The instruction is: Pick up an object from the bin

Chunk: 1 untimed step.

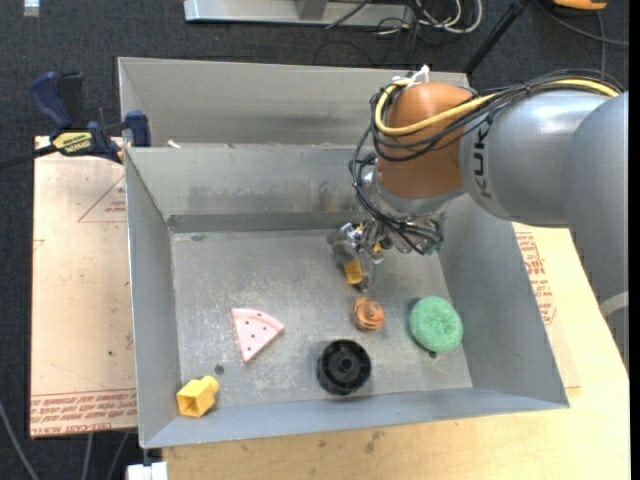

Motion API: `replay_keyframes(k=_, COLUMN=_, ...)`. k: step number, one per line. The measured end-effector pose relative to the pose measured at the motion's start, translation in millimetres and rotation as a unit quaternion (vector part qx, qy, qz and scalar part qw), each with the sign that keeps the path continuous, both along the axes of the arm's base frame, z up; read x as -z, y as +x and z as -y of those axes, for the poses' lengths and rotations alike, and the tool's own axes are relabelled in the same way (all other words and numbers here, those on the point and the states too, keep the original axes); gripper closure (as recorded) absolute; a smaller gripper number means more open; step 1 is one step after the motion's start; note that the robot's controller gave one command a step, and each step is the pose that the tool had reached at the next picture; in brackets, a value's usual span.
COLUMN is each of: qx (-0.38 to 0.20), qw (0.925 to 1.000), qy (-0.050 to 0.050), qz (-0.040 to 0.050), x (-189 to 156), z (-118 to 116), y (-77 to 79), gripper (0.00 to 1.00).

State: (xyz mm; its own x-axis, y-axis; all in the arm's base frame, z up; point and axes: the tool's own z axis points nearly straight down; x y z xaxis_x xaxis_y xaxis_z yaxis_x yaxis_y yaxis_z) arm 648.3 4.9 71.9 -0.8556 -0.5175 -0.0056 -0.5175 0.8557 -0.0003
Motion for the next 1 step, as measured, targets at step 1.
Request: replay_keyframes(k=1, qx=-0.007, qw=1.0000, qy=0.000, qz=0.0003, x=-136.8, z=5.1, y=9.6, gripper=1.00)
